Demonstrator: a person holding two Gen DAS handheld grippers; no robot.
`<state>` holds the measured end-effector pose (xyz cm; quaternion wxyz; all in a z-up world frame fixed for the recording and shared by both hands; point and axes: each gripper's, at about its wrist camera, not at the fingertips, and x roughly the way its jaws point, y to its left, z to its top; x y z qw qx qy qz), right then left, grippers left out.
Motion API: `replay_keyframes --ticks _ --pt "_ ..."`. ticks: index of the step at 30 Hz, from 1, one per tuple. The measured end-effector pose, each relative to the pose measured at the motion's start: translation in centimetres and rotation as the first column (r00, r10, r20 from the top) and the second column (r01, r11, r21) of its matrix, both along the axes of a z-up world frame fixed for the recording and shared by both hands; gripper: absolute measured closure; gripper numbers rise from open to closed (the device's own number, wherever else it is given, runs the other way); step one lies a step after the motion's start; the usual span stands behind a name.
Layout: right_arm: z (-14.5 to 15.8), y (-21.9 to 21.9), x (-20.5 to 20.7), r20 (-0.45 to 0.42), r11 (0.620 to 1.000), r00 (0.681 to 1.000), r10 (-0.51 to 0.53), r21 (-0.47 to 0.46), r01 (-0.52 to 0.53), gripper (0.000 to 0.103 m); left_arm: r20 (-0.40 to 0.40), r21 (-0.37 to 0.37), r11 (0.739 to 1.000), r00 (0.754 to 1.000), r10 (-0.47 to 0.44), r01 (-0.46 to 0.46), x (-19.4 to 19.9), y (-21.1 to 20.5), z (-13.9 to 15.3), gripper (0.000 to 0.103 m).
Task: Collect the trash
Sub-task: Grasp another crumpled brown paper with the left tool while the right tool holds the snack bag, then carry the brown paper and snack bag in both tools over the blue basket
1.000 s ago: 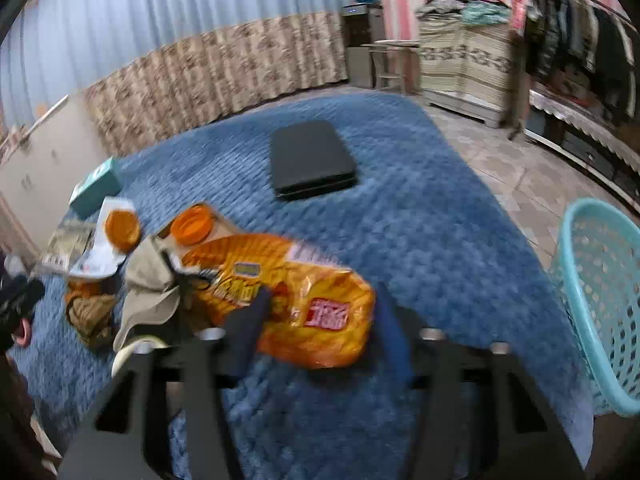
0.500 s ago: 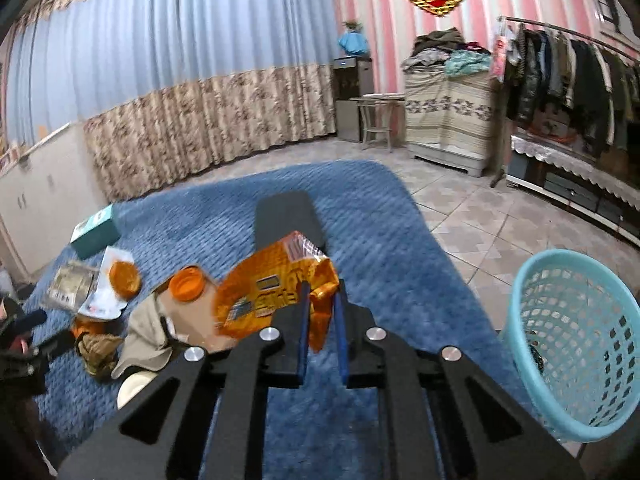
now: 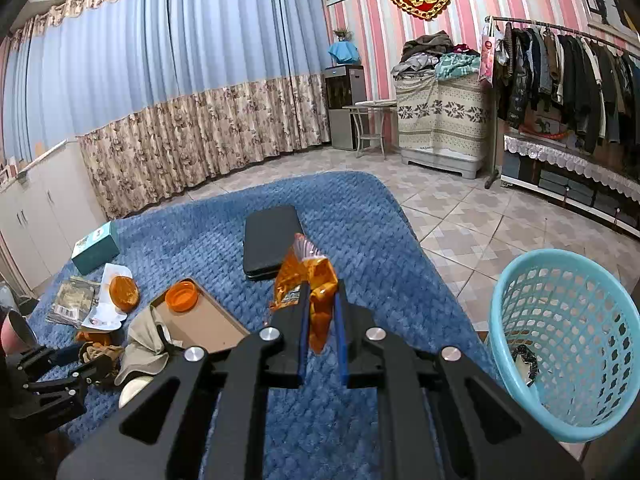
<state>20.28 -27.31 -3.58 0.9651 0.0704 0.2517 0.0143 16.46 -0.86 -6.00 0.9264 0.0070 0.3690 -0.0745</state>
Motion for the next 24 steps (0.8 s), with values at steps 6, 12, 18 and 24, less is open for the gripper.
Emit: replay_keyframes --ticks 6,12,18,24 --pt "0.0 -0.5 -0.3 0.008 1.000 1.000 -0.014 0.008 0.014 0.092 0.025 -0.006 1.000 1.000 0.000 0.000 -0.3 0.3 1.0 0.061" --pt "0.7 -1.7 -0.9 0.036 0.999 0.998 -0.046 0.020 0.045 0.092 0.094 -0.016 1.000 0.995 -0.012 0.014 -0.2 -0.5 3.8 0.061" --pt "2.3 -4.2 -2.4 0.078 0.993 0.990 -0.116 0.010 0.115 0.092 0.157 -0.037 0.997 0.986 -0.062 0.069 1.1 -4.1 6.2 0.061" --pt "3.4 -9.2 -4.3 0.084 0.974 0.971 -0.225 0.049 0.222 0.092 0.226 -0.030 0.986 0.962 -0.154 0.165 2.0 -10.3 8.3 0.061"
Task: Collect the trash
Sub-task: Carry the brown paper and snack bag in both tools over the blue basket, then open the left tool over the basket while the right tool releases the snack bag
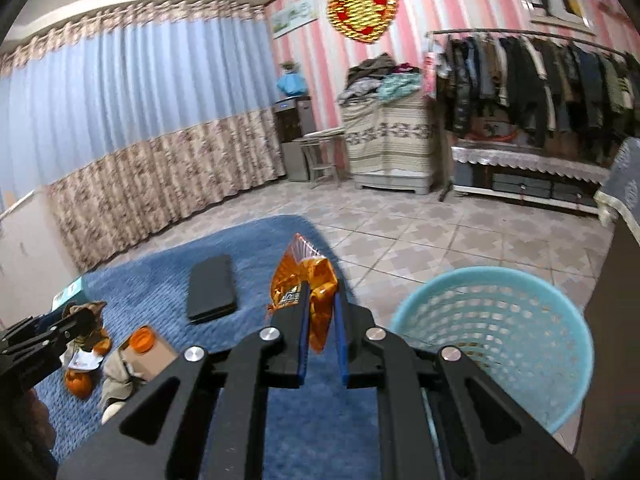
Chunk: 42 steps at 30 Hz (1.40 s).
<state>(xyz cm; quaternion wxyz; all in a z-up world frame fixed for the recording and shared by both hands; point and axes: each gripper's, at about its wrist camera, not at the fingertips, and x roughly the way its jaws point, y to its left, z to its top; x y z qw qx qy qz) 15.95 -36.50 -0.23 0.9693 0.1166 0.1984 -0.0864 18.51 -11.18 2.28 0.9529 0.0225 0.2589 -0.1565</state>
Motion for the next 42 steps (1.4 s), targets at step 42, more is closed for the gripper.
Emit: replay_keyframes --ticks 42 --pt "-6.0 -16.1 -4.9 -0.145 0.932 0.929 -0.341 0.076 0.354 0.092 -0.074 0.018 0.928 0.927 -0.369 0.371 3.7 -28.7 -5.7 0.025"
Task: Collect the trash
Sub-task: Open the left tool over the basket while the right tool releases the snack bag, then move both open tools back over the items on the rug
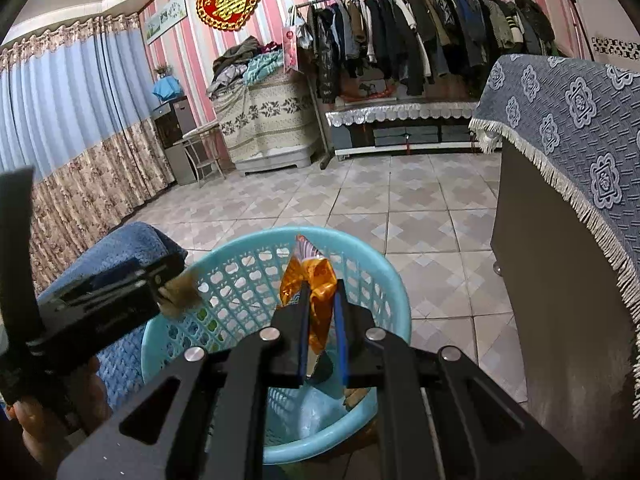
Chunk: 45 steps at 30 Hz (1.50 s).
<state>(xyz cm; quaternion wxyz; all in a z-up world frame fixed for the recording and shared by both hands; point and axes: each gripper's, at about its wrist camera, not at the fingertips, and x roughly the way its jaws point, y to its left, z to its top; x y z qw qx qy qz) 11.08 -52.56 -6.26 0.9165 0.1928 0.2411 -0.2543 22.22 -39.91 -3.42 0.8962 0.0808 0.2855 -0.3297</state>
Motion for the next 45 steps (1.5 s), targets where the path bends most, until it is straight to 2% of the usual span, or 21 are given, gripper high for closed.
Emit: replay_keyframes --ticks 5,8,9,10,12,14,16,18,25,29,35,40,45 --pt "-0.4 0.6 0.8 -0.022 1.000 1.000 0.021 -0.002 -0.021 0.090 0.080 0.013 0.998 0.995 0.053 -0.054 -0.2 1.2 1.4 0.014" --pt "-0.8 1.0 1.4 -0.033 1.000 0.999 0.024 -0.003 -0.024 0.088 0.115 -0.006 0.995 0.988 0.104 -0.104 -0.1 2.9 2.2 0.010" --pt "-0.9 1.1 1.7 -0.032 1.000 0.999 0.024 -0.004 -0.024 0.084 0.111 -0.013 0.993 0.987 0.117 -0.116 0.0 3.7 2.5 0.009" --pt "-0.9 1.3 1.9 -0.030 1.000 0.999 0.023 -0.011 -0.023 0.065 0.106 -0.020 0.992 0.986 0.130 -0.128 0.1 4.4 2.6 0.009" --pt "-0.9 1.6 2.2 -0.018 0.999 1.000 0.017 -0.032 -0.017 0.041 0.099 -0.025 0.988 0.983 0.154 -0.152 0.3 5.8 2.9 0.009" --pt "-1.0 2.0 2.6 -0.013 0.999 1.000 0.024 -0.041 -0.025 0.040 0.098 -0.025 0.985 0.980 0.173 -0.171 0.4 6.8 3.1 0.008" --pt "-1.0 2.3 2.8 -0.002 0.998 1.000 0.016 -0.066 -0.016 0.023 0.096 -0.031 0.980 0.975 0.199 -0.197 0.4 8.3 3.6 0.008" --pt "-0.8 2.8 2.8 -0.005 0.995 1.000 0.003 -0.098 -0.003 0.017 0.090 -0.051 0.976 0.972 0.216 -0.212 0.2 9.6 4.1 0.008" --pt "1.1 4.4 2.3 -0.003 0.990 1.000 -0.005 -0.143 0.005 0.008 0.147 -0.068 0.958 0.947 0.285 -0.278 -1.4 14.2 6.2 0.006" --pt "2.7 6.5 2.5 -0.011 0.986 0.999 0.051 -0.156 -0.053 0.008 0.120 -0.072 0.949 0.942 0.313 -0.306 -2.1 17.1 6.6 0.006" --pt "5.3 11.2 2.9 0.010 0.972 0.988 0.156 -0.178 -0.152 0.007 0.130 -0.075 0.927 0.918 0.374 -0.367 -3.7 21.9 7.9 0.006" --pt "6.7 16.2 3.5 0.047 0.957 0.968 0.245 -0.169 -0.234 0.006 0.156 -0.072 0.898 0.885 0.439 -0.433 -5.4 26.7 8.9 0.006" --pt "5.9 20.8 4.2 0.012 0.941 0.959 0.284 -0.199 -0.276 0.006 0.127 -0.044 0.861 0.852 0.508 -0.507 -6.2 32.0 8.4 0.006"
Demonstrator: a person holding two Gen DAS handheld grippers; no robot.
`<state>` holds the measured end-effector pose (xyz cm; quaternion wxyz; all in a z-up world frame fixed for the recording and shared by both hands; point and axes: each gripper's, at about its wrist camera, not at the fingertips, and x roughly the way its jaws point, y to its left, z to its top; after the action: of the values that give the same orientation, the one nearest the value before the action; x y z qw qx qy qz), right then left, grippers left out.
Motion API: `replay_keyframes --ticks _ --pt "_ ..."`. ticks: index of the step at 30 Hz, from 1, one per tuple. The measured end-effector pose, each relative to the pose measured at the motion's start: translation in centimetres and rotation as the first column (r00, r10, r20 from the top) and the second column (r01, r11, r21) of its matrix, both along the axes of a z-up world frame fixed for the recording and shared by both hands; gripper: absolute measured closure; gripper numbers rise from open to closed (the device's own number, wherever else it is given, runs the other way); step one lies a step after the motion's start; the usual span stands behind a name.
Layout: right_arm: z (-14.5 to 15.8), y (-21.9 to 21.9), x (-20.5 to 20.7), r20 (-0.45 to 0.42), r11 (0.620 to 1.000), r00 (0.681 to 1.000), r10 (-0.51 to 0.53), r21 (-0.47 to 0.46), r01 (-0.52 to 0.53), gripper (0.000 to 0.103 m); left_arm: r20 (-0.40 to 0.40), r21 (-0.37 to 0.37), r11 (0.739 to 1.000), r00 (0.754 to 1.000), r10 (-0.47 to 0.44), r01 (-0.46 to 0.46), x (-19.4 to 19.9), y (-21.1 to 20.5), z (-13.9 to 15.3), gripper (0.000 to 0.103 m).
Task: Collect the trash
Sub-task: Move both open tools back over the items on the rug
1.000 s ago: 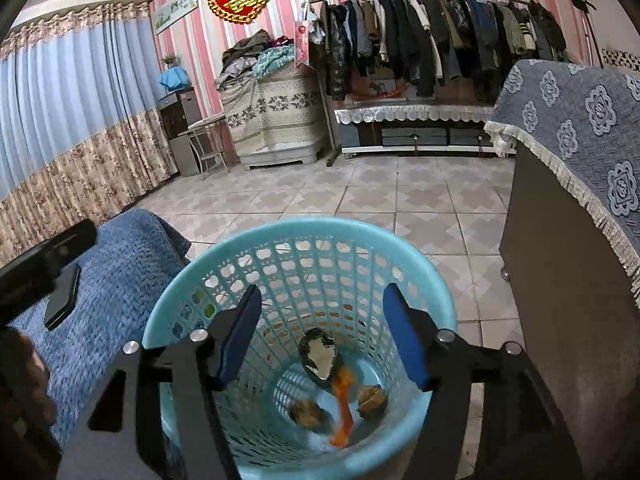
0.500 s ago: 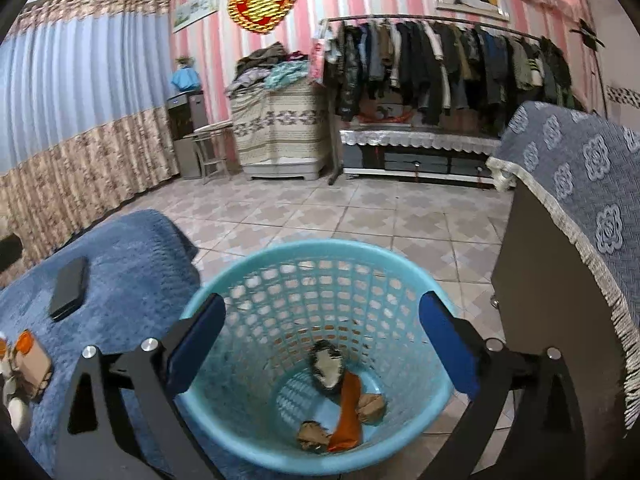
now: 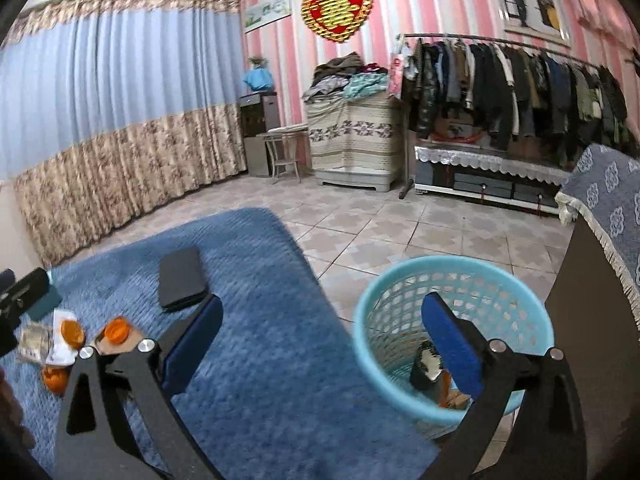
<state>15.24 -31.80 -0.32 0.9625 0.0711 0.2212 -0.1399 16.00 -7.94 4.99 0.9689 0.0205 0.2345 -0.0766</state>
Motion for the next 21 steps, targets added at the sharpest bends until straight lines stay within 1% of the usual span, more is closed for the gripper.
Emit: replay_keyframes --ticks 5,7,10,13,16,18,21 --pt "-1.7 4.1 0.0 -0.032 0.997 0.996 0.081 0.006 -0.081 0.006 -0.024 -0.013 0.998 0.998 0.066 -0.066 -0.3 4.4 -0.6 0.006" --pt "-2.3 5.6 -0.4 -0.045 0.993 0.993 0.111 -0.028 -0.112 0.006 -0.022 -0.002 0.996 0.996 0.084 -0.084 -0.6 6.1 -0.9 0.006" --pt "-2.6 7.8 -1.0 -0.044 0.985 0.987 0.154 -0.072 -0.157 0.006 -0.032 0.007 0.995 0.994 0.102 -0.102 -0.9 7.6 -1.6 0.006" --pt "-3.0 8.8 -0.8 -0.054 0.976 0.978 0.203 -0.072 -0.206 0.006 -0.054 0.011 0.991 0.990 0.131 -0.130 -1.2 9.4 -2.3 0.006" --pt "-3.5 9.8 -0.8 -0.069 0.966 0.967 0.246 -0.063 -0.250 0.006 -0.051 0.018 0.988 0.986 0.156 -0.155 -1.8 11.1 -2.8 0.006" --pt "-3.8 10.8 -0.9 -0.075 0.956 0.958 0.277 -0.076 -0.283 0.006 -0.049 0.032 0.986 0.985 0.167 -0.166 -2.2 11.9 -3.2 0.006" --pt "-4.0 11.9 -1.2 -0.069 0.942 0.944 0.323 -0.078 -0.327 0.006 -0.063 0.038 0.985 0.983 0.173 -0.171 -2.7 12.9 -3.9 0.006"
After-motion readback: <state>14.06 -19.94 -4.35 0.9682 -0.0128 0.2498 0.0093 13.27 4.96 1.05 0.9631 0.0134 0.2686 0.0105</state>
